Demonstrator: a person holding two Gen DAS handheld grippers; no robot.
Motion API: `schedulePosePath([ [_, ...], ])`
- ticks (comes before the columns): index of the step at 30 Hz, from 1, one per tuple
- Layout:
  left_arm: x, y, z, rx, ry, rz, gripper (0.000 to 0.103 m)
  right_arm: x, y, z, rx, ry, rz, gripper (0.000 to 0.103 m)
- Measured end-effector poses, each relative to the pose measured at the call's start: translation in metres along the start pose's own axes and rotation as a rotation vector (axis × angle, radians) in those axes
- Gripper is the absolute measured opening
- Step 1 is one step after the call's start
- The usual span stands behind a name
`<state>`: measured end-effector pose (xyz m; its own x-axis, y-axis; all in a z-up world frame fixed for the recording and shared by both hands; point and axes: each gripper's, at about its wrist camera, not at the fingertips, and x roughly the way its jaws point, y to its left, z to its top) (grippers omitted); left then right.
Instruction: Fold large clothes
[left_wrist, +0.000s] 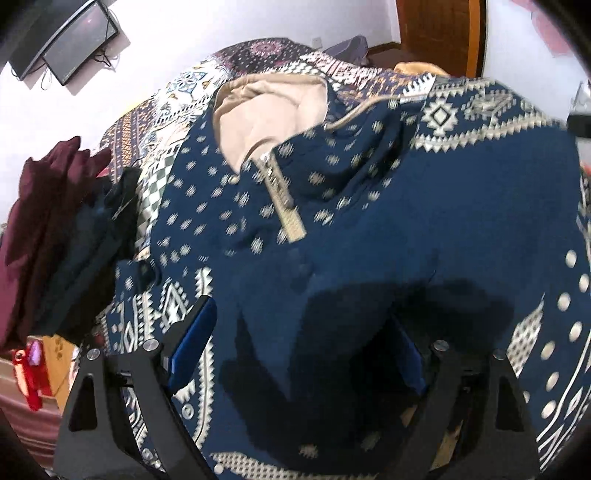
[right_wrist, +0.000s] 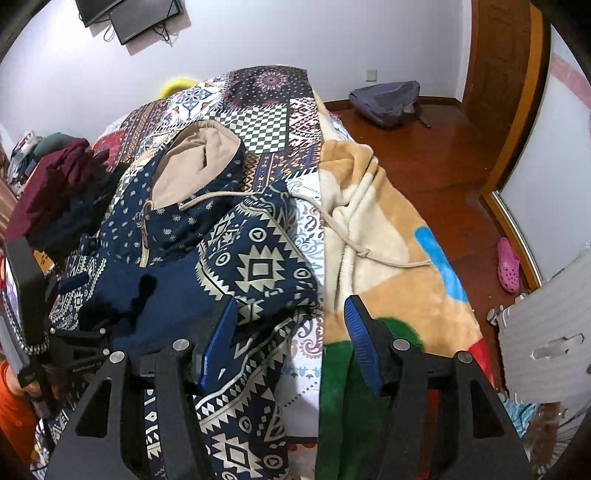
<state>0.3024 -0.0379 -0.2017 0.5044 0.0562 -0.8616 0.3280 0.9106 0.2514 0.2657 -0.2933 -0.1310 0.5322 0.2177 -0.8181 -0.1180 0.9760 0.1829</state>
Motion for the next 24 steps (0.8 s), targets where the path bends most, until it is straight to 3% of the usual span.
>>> schedulePosePath([
  [4, 0.008, 0.008, 0.006, -0.041, -0.005, -0.025, 0.080, 0.004, 0.004, 0.001, -0.008, 0.005, 0.017, 0.056],
  [8, 0.011, 0.033, 0.003, -0.136, -0.012, -0.034, 0.047, 0.001, 0.014, 0.007, -0.059, -0.003, 0.008, 0.056],
  [11, 0.006, 0.063, -0.005, -0.270, -0.017, -0.132, 0.022, -0.002, 0.021, 0.011, -0.104, -0.022, -0.031, 0.056],
  [16, -0.010, 0.118, -0.029, -0.509, -0.050, -0.295, 0.016, 0.004, 0.029, 0.015, -0.143, -0.034, -0.065, 0.056],
  [18, -0.016, 0.133, -0.040, -0.559, -0.071, -0.340, 0.015, 0.012, 0.033, 0.014, -0.159, -0.010, -0.073, 0.056],
  [21, -0.028, 0.148, -0.053, -0.589, -0.104, -0.346, 0.014, 0.026, 0.039, 0.013, -0.172, 0.032, -0.070, 0.056],
  [24, -0.044, 0.160, -0.066, -0.594, -0.164, -0.296, 0.014, 0.034, 0.045, 0.010, -0.174, 0.056, -0.062, 0.057],
])
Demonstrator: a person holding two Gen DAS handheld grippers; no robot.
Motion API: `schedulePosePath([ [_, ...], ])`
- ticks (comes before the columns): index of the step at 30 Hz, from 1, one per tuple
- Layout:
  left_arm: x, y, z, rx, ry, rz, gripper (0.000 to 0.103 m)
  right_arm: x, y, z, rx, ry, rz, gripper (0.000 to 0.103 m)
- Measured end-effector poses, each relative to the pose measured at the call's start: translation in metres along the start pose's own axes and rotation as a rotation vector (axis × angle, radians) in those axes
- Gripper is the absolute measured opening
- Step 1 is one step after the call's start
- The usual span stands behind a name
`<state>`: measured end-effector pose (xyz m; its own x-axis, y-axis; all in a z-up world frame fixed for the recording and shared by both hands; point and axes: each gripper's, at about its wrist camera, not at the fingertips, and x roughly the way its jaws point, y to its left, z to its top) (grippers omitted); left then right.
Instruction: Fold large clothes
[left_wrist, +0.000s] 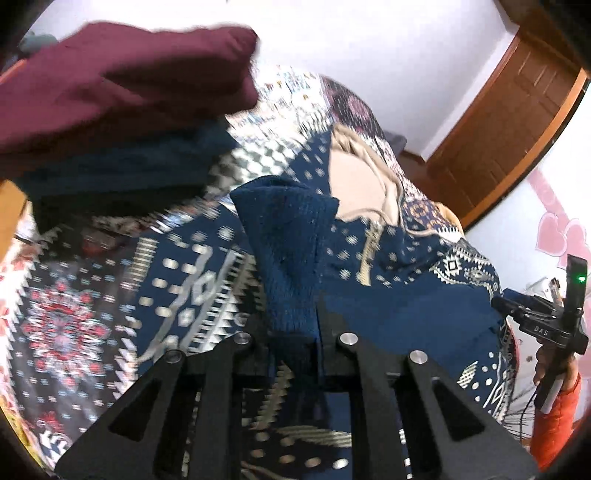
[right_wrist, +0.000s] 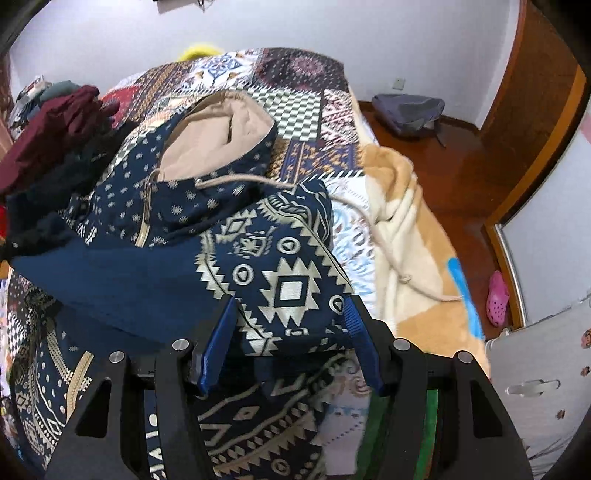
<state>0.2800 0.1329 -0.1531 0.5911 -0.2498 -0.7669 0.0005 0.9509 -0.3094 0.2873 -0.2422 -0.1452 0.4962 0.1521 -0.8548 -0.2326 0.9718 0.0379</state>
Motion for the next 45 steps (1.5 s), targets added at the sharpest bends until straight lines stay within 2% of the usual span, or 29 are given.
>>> schedulePosePath([
  [3, -0.008, 0.011, -0.006, -0.003, -0.021, 0.015, 0.015, 0.002, 0.009, -0.002, -0.016, -0.008, -0.007, 0.063],
  [7, 0.001, 0.029, -0.021, -0.023, 0.028, 0.088, 0.024, 0.006, 0.020, -0.006, -0.051, -0.014, -0.048, 0.064],
  [10, 0.007, 0.044, -0.035, -0.063, 0.067, 0.105, 0.033, 0.006, 0.023, -0.009, -0.062, -0.019, -0.067, 0.065],
  [12, 0.007, 0.050, -0.043, -0.073, 0.075, 0.125, 0.044, 0.005, 0.024, -0.009, -0.065, -0.020, -0.073, 0.065],
  [17, 0.002, 0.056, -0.059, -0.051, 0.094, 0.165, 0.061, 0.004, 0.027, -0.008, -0.072, -0.008, -0.089, 0.067],
  [20, -0.005, 0.053, -0.065, 0.002, 0.107, 0.261, 0.081, 0.002, 0.029, -0.009, -0.085, -0.003, -0.099, 0.067],
  [26, -0.019, 0.042, -0.068, 0.083, 0.110, 0.308, 0.082, -0.007, 0.031, -0.006, -0.098, 0.003, -0.074, 0.067],
  [30, -0.041, 0.027, -0.054, 0.129, 0.047, 0.323, 0.082, -0.019, 0.030, 0.001, -0.083, -0.018, -0.023, 0.067],
  [36, -0.057, -0.003, -0.015, 0.199, -0.051, 0.287, 0.084, -0.037, 0.027, 0.024, -0.063, -0.091, 0.015, 0.067],
  [41, -0.046, -0.032, 0.013, 0.252, -0.096, 0.266, 0.087, -0.045, 0.025, 0.052, -0.051, -0.143, 0.034, 0.067],
  [45, -0.023, -0.057, 0.037, 0.289, -0.091, 0.224, 0.087, -0.047, 0.026, 0.073, -0.052, -0.184, 0.036, 0.067],
])
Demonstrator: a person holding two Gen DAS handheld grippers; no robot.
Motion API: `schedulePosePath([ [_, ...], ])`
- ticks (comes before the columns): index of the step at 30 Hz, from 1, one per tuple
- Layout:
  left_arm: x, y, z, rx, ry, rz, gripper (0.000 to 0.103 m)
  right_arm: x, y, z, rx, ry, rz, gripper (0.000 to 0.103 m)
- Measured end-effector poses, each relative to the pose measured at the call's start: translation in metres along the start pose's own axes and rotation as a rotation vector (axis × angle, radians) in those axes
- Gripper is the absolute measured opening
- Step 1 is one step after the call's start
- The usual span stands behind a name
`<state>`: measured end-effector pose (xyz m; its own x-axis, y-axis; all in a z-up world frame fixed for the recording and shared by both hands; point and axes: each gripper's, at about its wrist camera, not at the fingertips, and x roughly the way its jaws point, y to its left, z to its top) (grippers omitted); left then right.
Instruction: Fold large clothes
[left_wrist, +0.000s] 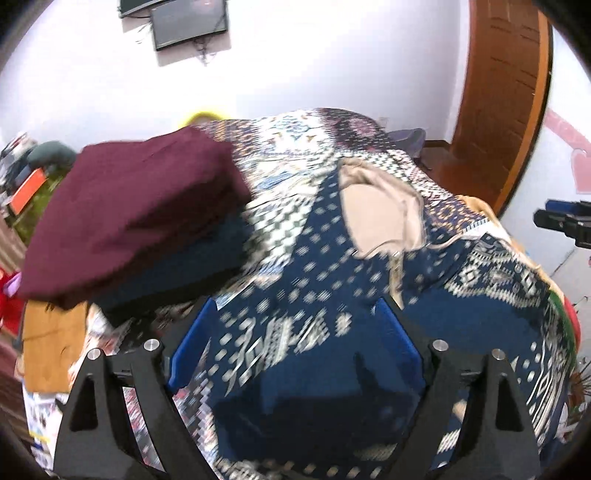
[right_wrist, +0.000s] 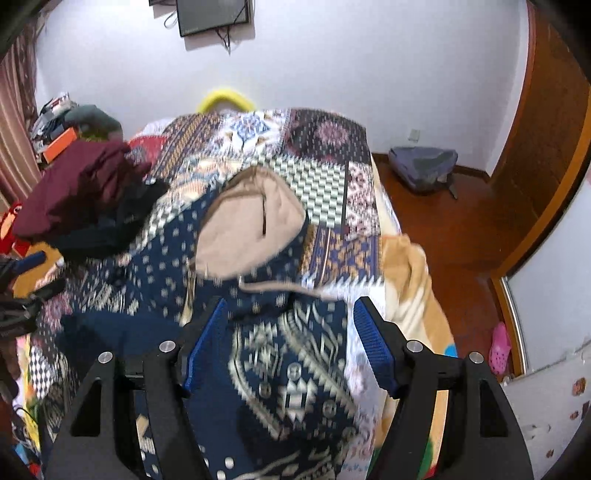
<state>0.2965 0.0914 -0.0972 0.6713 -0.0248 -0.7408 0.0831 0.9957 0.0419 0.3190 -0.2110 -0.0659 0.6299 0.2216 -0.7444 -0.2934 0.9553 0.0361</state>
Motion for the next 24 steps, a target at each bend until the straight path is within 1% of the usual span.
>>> schedulePosePath([
  [3, 0.018, -0.016, 0.023, 0.040, -0.007, -0.008, 0.087, 0.006, -0.001, 0.017, 0.013, -0.018, 0.026, 0.067],
  [6, 0.035, -0.025, 0.043, 0.057, -0.014, -0.019, 0.087, 0.020, -0.002, 0.032, 0.043, -0.017, 0.049, 0.067],
  [10, 0.075, -0.030, 0.075, 0.026, 0.024, -0.077, 0.087, 0.047, -0.002, 0.051, 0.078, 0.000, 0.071, 0.067],
  [15, 0.128, -0.036, 0.100, 0.000, 0.076, -0.098, 0.087, 0.097, -0.010, 0.071, 0.150, 0.062, 0.081, 0.067],
  [16, 0.135, -0.036, 0.102, 0.002, 0.082, -0.097, 0.087, 0.108, -0.013, 0.074, 0.173, 0.076, 0.080, 0.067],
  [19, 0.171, -0.040, 0.109, 0.013, 0.113, -0.066, 0.087, 0.153, -0.030, 0.077, 0.279, 0.152, 0.094, 0.067],
  [22, 0.198, -0.040, 0.109, 0.029, 0.139, -0.037, 0.087, 0.188, -0.042, 0.073, 0.363, 0.215, 0.073, 0.067],
  [24, 0.220, -0.036, 0.109, 0.022, 0.148, 0.021, 0.087, 0.209, -0.049, 0.068, 0.392, 0.258, 0.060, 0.067],
])
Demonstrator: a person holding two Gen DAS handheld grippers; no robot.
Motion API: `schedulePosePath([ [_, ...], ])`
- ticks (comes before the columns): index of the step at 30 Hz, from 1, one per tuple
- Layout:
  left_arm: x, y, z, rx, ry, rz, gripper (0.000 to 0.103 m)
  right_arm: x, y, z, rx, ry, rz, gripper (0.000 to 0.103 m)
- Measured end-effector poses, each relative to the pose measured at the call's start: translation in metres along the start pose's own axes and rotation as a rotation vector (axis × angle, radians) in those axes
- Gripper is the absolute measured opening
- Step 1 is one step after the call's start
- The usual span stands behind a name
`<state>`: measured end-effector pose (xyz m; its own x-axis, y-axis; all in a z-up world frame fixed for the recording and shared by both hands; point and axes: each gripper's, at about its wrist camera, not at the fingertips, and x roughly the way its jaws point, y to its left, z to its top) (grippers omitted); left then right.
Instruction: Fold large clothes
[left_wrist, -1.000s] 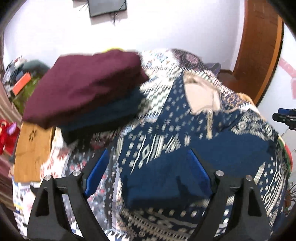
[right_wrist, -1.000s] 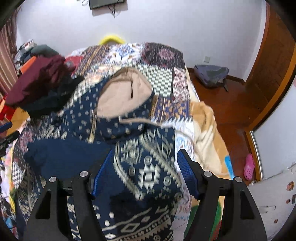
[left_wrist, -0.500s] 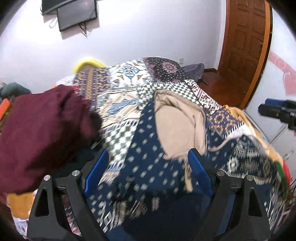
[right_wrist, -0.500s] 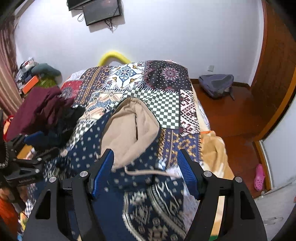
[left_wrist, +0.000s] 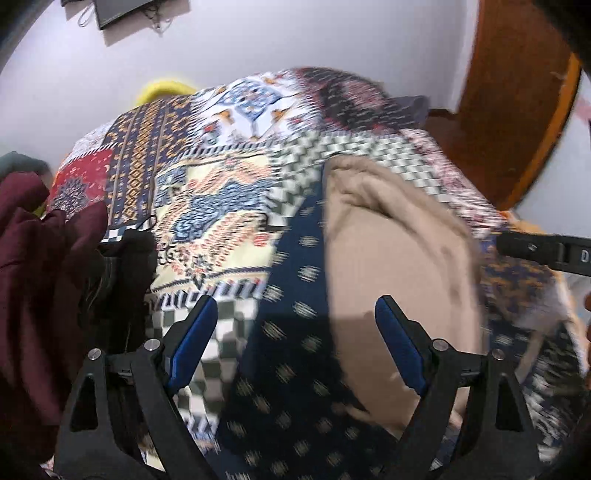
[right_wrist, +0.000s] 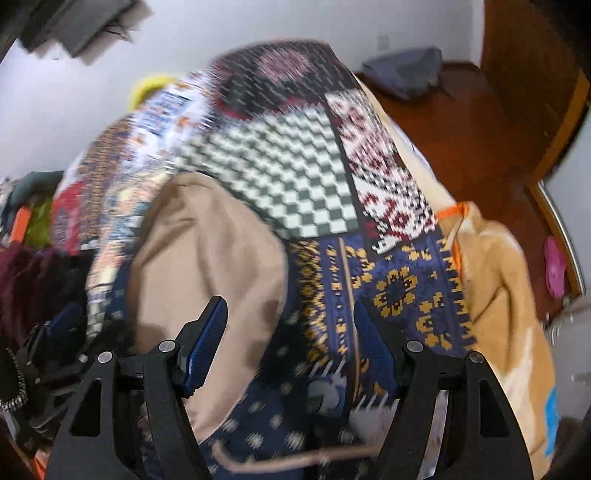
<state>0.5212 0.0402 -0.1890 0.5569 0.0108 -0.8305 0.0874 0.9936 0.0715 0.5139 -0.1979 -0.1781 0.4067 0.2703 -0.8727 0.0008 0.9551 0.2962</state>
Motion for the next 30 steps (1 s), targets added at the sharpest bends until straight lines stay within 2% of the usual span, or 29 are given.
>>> schedulePosePath([
  [1, 0.006, 0.002, 0.001, -0.007, 0.004, 0.011, 0.086, 0.011, -0.003, 0.000, 0.012, 0.022, 0.004, 0.067],
  [3, 0.026, 0.009, 0.000, -0.036, 0.031, 0.019, 0.078, 0.025, -0.007, -0.002, 0.031, 0.052, 0.013, 0.064],
  [6, 0.036, 0.015, -0.002, -0.049, 0.014, 0.024, 0.076, 0.043, -0.005, -0.005, 0.016, 0.088, 0.030, 0.050],
  [8, 0.035, 0.010, -0.004, -0.017, -0.019, 0.037, 0.070, 0.048, -0.002, -0.008, -0.007, 0.096, 0.043, 0.032],
  [9, 0.035, 0.008, -0.005, -0.002, -0.024, 0.035, 0.061, 0.048, -0.001, -0.008, -0.016, 0.089, 0.037, 0.028],
  [10, 0.031, 0.002, -0.007, 0.046, -0.038, 0.032, 0.055, 0.046, 0.001, -0.009, -0.032, 0.079, 0.034, 0.013],
  [11, 0.028, -0.003, -0.008, 0.085, -0.049, 0.049, 0.043, 0.045, 0.002, -0.010, -0.039, 0.078, 0.041, 0.008],
  [12, 0.025, -0.006, -0.009, 0.110, -0.048, 0.033, 0.018, 0.042, 0.003, -0.010, -0.044, 0.077, 0.048, 0.008],
  [13, 0.024, -0.008, -0.010, 0.133, -0.028, -0.013, 0.012, 0.038, 0.003, -0.009, -0.047, 0.067, 0.046, 0.008],
  [16, 0.010, -0.013, -0.013, 0.161, -0.029, -0.023, 0.010, 0.020, 0.009, -0.011, -0.076, 0.026, 0.047, 0.007],
  [21, -0.027, -0.005, -0.010, 0.115, -0.052, -0.077, 0.010, -0.039, 0.029, -0.018, -0.167, -0.074, 0.071, 0.006],
  [25, -0.073, 0.002, -0.015, 0.104, -0.099, -0.104, 0.009, -0.093, 0.041, -0.035, -0.220, -0.139, 0.125, 0.006],
  [30, -0.142, 0.008, -0.045, 0.120, -0.159, -0.129, 0.009, -0.143, 0.057, -0.071, -0.305, -0.187, 0.177, 0.006],
])
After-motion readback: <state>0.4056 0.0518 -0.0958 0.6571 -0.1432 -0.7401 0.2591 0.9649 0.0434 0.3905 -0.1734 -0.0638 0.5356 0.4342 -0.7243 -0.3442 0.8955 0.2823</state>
